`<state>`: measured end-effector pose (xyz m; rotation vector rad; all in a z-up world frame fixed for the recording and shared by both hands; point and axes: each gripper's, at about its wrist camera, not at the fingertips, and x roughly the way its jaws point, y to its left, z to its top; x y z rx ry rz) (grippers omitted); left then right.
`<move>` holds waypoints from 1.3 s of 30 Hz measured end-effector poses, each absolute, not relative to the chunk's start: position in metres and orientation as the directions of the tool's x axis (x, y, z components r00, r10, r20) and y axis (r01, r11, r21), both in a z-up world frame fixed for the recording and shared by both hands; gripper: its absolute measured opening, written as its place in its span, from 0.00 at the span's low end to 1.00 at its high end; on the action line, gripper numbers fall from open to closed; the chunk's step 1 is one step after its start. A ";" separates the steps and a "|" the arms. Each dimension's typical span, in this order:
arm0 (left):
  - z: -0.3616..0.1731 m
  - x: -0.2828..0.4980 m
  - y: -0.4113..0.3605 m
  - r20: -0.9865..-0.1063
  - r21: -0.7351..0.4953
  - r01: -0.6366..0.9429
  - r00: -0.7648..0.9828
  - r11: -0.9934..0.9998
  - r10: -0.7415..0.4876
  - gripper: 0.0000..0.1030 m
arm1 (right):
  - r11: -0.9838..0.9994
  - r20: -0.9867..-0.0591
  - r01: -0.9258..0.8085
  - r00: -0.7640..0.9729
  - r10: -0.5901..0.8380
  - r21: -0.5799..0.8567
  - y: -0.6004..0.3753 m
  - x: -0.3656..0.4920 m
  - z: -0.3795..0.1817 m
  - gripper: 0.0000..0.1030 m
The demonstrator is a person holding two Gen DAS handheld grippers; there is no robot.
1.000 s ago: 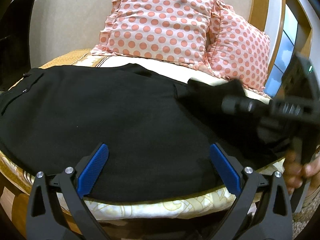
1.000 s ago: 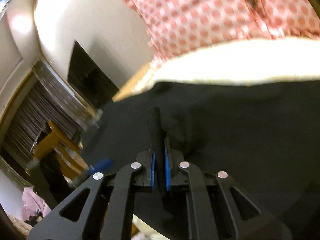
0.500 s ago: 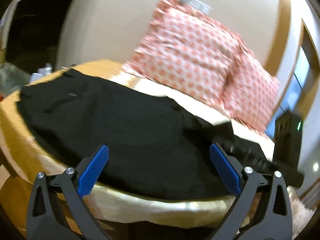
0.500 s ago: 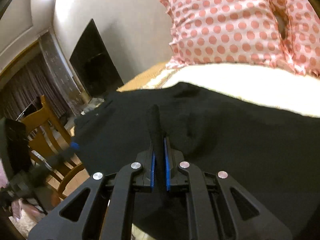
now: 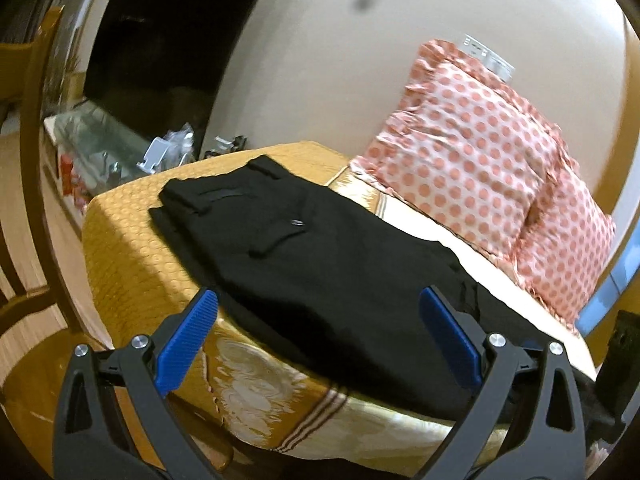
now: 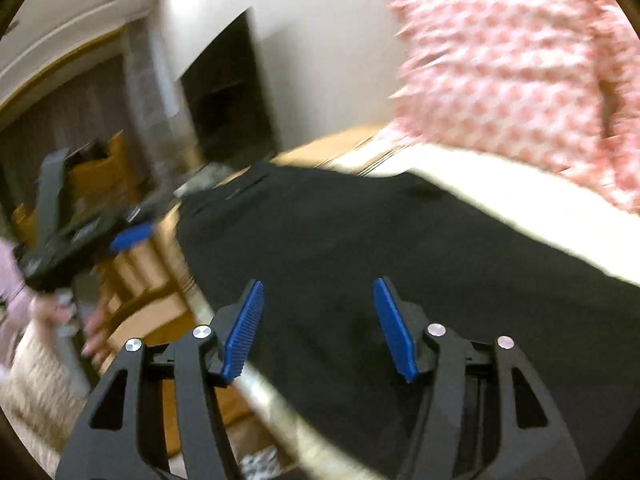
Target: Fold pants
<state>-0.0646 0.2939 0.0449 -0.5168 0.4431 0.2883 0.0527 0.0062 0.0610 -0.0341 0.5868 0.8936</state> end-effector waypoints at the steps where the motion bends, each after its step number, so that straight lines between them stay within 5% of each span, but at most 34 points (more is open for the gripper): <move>1: 0.044 -0.065 0.299 -0.481 -0.424 -0.378 0.864 0.823 0.149 0.98 | 0.670 -0.504 -0.711 0.508 0.698 0.212 0.005 0.062 0.063 0.53; 7: 0.036 -0.071 0.311 -0.490 -0.463 -0.393 0.861 0.794 0.141 0.98 | 0.674 -0.602 -0.715 0.460 0.653 0.186 0.015 0.080 0.052 0.33; 13: 0.033 -0.067 0.307 -0.497 -0.451 -0.385 0.858 0.806 0.132 0.98 | 0.638 -0.647 -0.749 0.398 0.650 0.181 0.026 0.076 0.030 0.31; 19: 0.030 -0.065 0.306 -0.503 -0.446 -0.379 0.856 0.811 0.124 0.98 | 0.673 -0.619 -0.726 0.466 0.633 0.142 0.024 0.072 0.040 0.05; 23: 0.028 -0.065 0.309 -0.505 -0.447 -0.385 0.853 0.808 0.127 0.98 | 0.640 -0.543 -0.745 0.464 0.700 0.188 0.020 0.064 0.058 0.05; 32: 0.030 -0.058 0.317 -0.517 -0.442 -0.383 0.848 0.811 0.118 0.98 | 0.583 -0.607 -0.806 0.414 0.679 0.103 0.041 0.041 0.034 0.08; 39: 0.039 -0.044 0.333 -0.518 -0.439 -0.383 0.847 0.813 0.119 0.98 | 0.557 -0.596 -0.815 0.370 0.712 0.159 0.039 0.038 0.033 0.31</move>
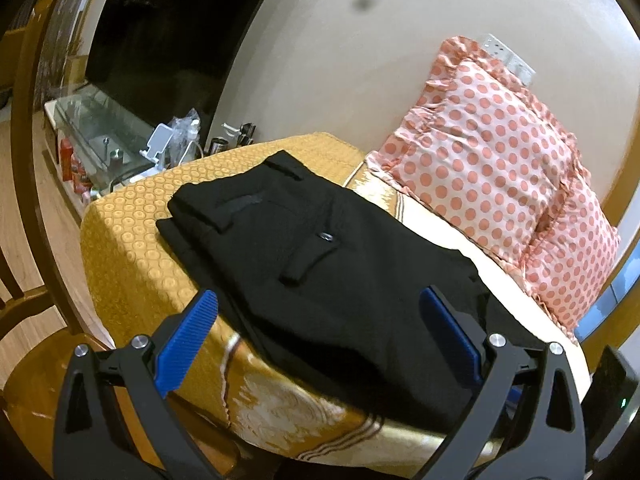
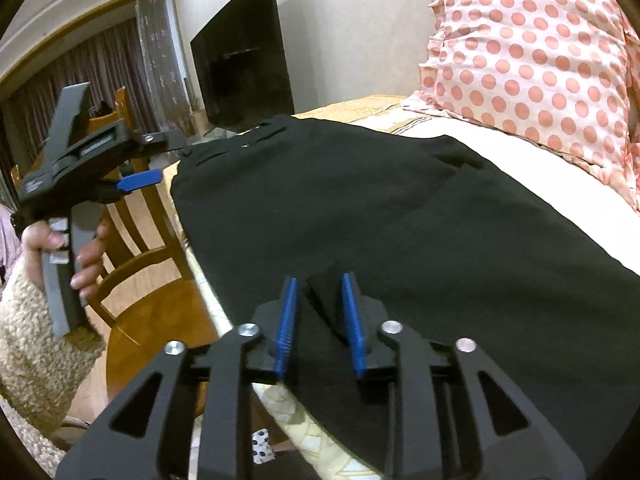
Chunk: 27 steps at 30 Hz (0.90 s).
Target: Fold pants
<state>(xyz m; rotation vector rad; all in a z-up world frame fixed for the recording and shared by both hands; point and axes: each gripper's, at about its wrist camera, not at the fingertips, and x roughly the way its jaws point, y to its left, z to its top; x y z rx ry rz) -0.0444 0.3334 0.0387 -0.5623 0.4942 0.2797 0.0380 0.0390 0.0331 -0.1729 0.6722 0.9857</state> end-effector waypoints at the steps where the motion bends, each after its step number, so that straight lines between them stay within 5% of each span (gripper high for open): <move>1: 0.038 -0.042 0.339 -0.528 -0.452 -0.394 0.842 0.800 0.116 0.98 | 0.555 -0.597 -0.817 0.369 0.712 0.156 0.040 0.037 0.034 0.33; 7: 0.022 -0.030 0.363 -0.594 -0.536 -0.441 0.803 0.720 0.049 0.98 | 0.552 -0.595 -0.818 0.365 0.716 0.162 0.039 0.034 0.034 0.39; 21: 0.024 -0.014 0.343 -0.565 -0.564 -0.368 0.825 0.739 -0.020 0.98 | 0.556 -0.586 -0.809 0.359 0.726 0.192 0.036 0.037 0.031 0.47; 27: 0.015 -0.017 0.365 -0.532 -0.664 -0.365 0.844 0.653 -0.068 0.86 | 0.552 -0.579 -0.811 0.359 0.732 0.195 0.036 0.037 0.029 0.49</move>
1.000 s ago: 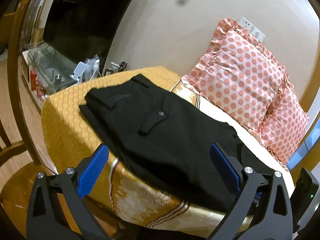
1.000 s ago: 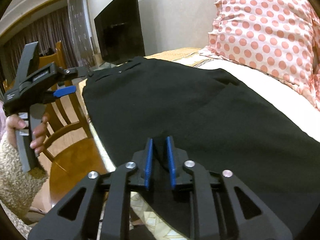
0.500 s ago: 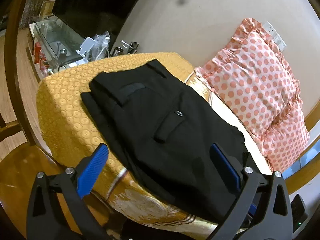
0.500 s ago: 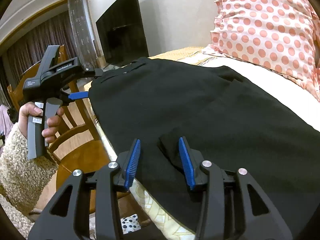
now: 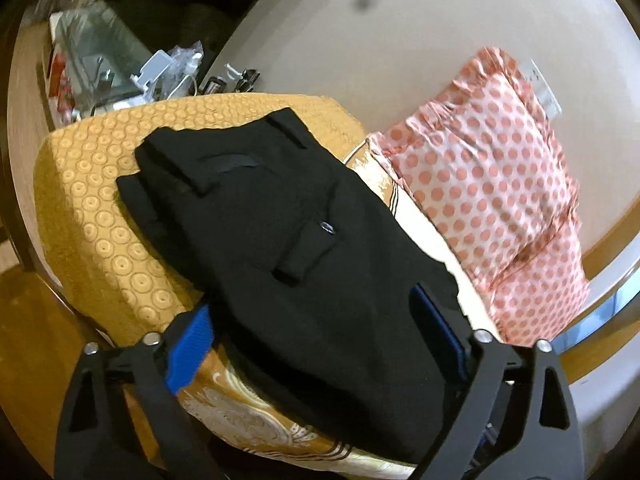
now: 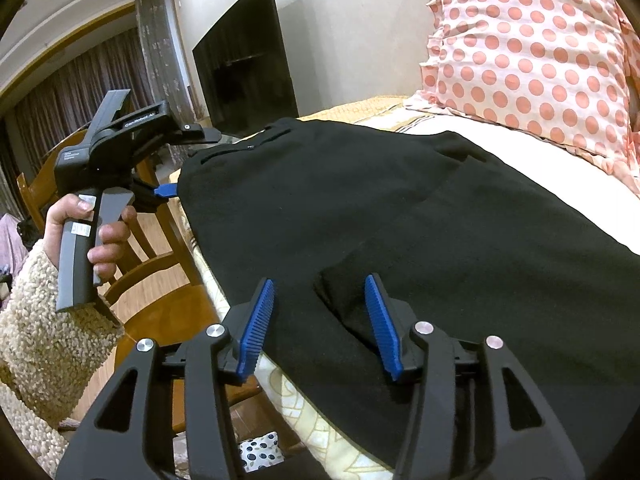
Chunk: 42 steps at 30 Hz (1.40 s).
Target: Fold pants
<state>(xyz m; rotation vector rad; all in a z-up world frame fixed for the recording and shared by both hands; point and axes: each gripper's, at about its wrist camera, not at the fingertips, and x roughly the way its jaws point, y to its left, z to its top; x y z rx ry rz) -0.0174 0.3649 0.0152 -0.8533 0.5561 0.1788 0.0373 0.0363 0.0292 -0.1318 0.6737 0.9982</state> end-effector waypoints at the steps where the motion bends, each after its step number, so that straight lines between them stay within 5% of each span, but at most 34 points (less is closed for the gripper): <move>1: 0.014 -0.018 0.368 -0.521 -0.682 -0.361 0.850 0.636 -0.077 0.83 | 0.552 -0.577 -0.811 0.361 0.733 0.194 0.037 0.037 0.029 0.50; 9: 0.001 -0.022 0.389 -0.463 -0.799 -0.348 0.876 0.491 -0.134 0.60 | 0.558 -0.566 -0.791 0.347 0.747 0.251 0.029 0.039 0.031 0.50; 12: -0.001 -0.024 0.394 -0.475 -0.803 -0.375 0.872 0.463 -0.119 0.29 | 0.569 -0.560 -0.780 0.358 0.747 0.260 0.018 0.040 0.034 0.50; 14: 0.003 -0.026 0.392 -0.478 -0.788 -0.376 0.872 0.488 -0.100 0.18 | 0.581 -0.550 -0.770 0.374 0.746 0.264 0.007 0.039 0.037 0.50; 18: 0.038 -0.017 0.365 -0.525 -0.641 -0.399 0.851 0.655 0.005 0.15 | 0.605 -0.513 -0.746 0.417 0.750 0.279 -0.024 0.039 0.048 0.50; 26: 0.120 0.020 0.265 -0.473 -0.384 -0.264 0.879 0.885 0.057 0.14 | 0.718 -0.448 -0.645 0.578 0.682 0.261 -0.107 0.029 0.062 0.56; 35: 0.150 0.053 0.055 -0.417 -0.110 0.197 0.881 0.974 -0.225 0.13 | 0.859 -0.452 -0.372 0.736 0.504 0.352 -0.219 0.025 0.050 0.56; 39: 0.102 0.057 -0.034 -0.521 -0.075 0.403 0.764 0.912 -0.380 0.13 | 0.889 -0.461 -0.277 0.776 0.431 0.364 -0.254 0.017 0.042 0.56; 42: 0.051 0.060 -0.074 -0.647 -0.035 0.473 0.660 0.880 -0.381 0.12 | 0.901 -0.477 -0.229 0.785 0.395 0.369 -0.270 0.015 0.036 0.56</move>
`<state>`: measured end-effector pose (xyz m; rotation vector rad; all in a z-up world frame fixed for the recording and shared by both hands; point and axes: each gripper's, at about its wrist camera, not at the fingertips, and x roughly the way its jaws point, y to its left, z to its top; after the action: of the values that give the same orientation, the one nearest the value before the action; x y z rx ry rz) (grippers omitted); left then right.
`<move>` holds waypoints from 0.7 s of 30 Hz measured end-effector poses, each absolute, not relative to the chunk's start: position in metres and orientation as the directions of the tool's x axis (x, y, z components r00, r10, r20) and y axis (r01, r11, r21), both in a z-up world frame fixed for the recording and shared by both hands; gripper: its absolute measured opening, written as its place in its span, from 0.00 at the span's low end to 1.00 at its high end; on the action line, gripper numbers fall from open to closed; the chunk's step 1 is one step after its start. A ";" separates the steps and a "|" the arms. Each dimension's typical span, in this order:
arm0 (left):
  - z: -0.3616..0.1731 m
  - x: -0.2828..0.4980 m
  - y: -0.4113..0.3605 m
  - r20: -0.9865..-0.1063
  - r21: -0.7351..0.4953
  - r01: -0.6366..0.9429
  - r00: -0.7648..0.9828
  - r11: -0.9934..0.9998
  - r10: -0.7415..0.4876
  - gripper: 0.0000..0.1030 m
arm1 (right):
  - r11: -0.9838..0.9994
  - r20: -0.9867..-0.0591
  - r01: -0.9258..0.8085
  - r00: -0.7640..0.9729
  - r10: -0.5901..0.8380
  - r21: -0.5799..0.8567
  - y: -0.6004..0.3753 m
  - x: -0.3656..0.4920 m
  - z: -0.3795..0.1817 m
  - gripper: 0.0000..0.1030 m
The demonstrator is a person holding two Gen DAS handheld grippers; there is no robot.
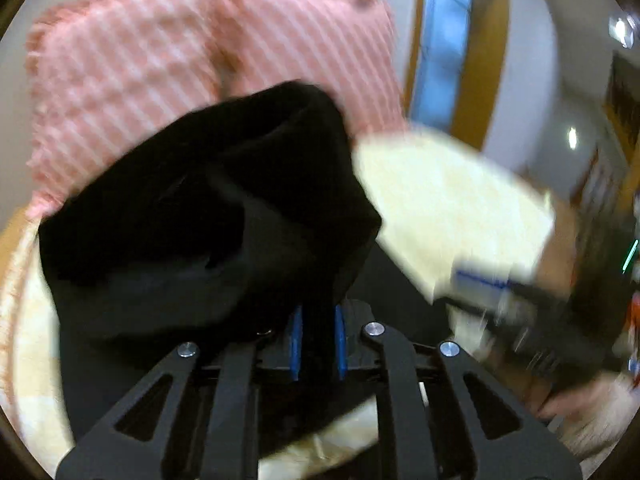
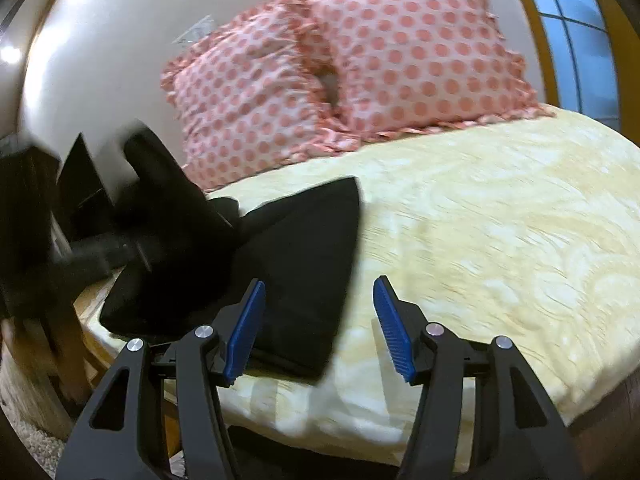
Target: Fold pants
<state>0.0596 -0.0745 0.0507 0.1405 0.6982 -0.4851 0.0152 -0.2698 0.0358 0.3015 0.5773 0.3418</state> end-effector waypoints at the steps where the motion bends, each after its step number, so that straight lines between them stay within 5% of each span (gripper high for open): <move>1: 0.037 0.058 -0.080 -0.666 -0.017 0.485 0.647 0.874 -0.371 0.12 | 0.903 -0.483 -0.216 0.786 0.386 0.371 -0.274 0.015 0.034 0.56; 6: 0.042 0.063 -0.069 -0.653 -0.081 0.471 0.641 0.879 -0.403 0.12 | 0.901 -0.482 -0.187 0.792 0.373 0.390 -0.286 0.018 0.029 0.56; 9: 0.039 0.054 -0.092 -0.653 0.093 0.490 0.687 0.867 -0.318 0.13 | 0.893 -0.456 -0.190 0.805 0.380 0.408 -0.290 0.021 0.035 0.56; 12: 0.016 0.035 -0.122 -0.645 0.323 0.512 0.734 0.796 -0.211 0.24 | 0.897 -0.417 -0.196 0.832 0.367 0.397 -0.297 0.021 0.050 0.56; 15: 0.010 0.027 -0.130 -0.595 0.387 0.482 0.782 0.786 -0.187 0.30 | 0.903 -0.401 -0.234 0.835 0.376 0.359 -0.298 0.022 0.068 0.56; 18: 0.021 0.018 -0.117 -0.573 0.297 0.529 0.765 0.795 -0.295 0.43 | 0.897 -0.383 -0.327 0.820 0.426 0.297 -0.288 0.023 0.092 0.56; 20: 0.031 0.003 -0.102 -0.538 0.251 0.571 0.754 0.782 -0.378 0.73 | 0.886 -0.356 -0.399 0.813 0.461 0.236 -0.274 0.022 0.114 0.57; 21: 0.034 -0.006 -0.094 -0.523 0.230 0.580 0.751 0.782 -0.403 0.76 | 0.879 -0.347 -0.428 0.808 0.477 0.212 -0.267 0.023 0.122 0.59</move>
<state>-0.0062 -0.0944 0.0342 0.3968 0.4722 -0.5522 0.0230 -0.2666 0.1216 0.1255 0.4037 0.4853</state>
